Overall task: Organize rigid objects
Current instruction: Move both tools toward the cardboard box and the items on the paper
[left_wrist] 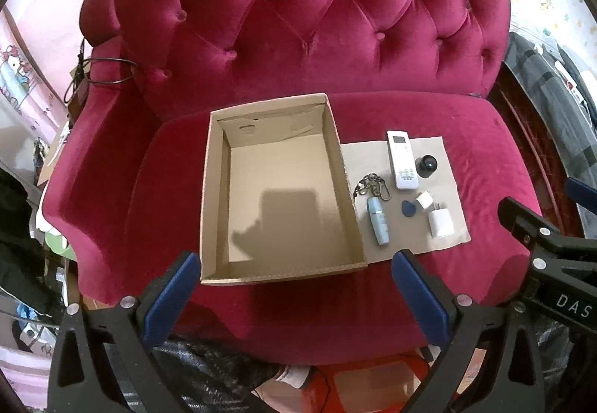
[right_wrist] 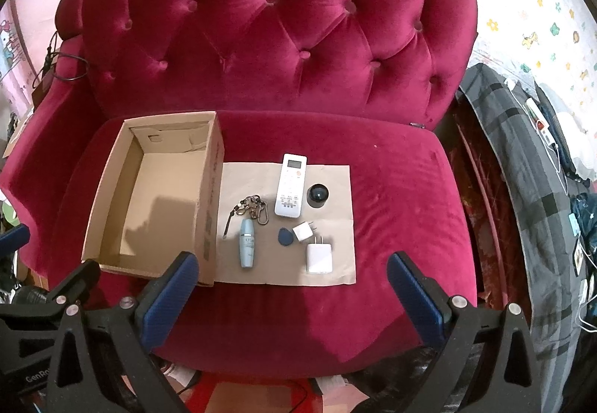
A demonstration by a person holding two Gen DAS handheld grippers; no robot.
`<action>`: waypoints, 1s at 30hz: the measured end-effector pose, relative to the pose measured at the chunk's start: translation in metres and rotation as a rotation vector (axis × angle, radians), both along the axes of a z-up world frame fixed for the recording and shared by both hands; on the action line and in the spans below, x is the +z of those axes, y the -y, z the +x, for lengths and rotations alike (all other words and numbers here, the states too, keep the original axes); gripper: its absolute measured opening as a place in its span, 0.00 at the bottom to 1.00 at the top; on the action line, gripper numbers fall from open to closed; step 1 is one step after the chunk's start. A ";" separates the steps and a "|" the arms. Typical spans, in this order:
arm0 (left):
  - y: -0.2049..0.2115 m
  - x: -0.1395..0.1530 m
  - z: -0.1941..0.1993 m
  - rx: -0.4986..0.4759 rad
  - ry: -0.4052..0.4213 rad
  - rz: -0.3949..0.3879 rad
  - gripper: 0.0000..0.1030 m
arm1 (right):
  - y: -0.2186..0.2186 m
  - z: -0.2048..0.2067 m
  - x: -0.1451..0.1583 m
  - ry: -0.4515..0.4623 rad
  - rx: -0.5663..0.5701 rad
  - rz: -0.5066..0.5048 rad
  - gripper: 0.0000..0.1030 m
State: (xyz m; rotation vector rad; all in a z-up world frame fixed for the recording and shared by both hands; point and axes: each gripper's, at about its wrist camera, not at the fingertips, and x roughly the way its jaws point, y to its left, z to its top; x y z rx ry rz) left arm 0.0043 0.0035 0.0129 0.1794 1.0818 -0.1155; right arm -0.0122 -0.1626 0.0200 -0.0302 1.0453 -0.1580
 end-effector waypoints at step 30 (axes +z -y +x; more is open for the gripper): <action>-0.082 -0.094 0.106 0.101 -0.081 0.042 1.00 | 0.023 0.054 -0.049 -0.063 0.019 0.014 1.00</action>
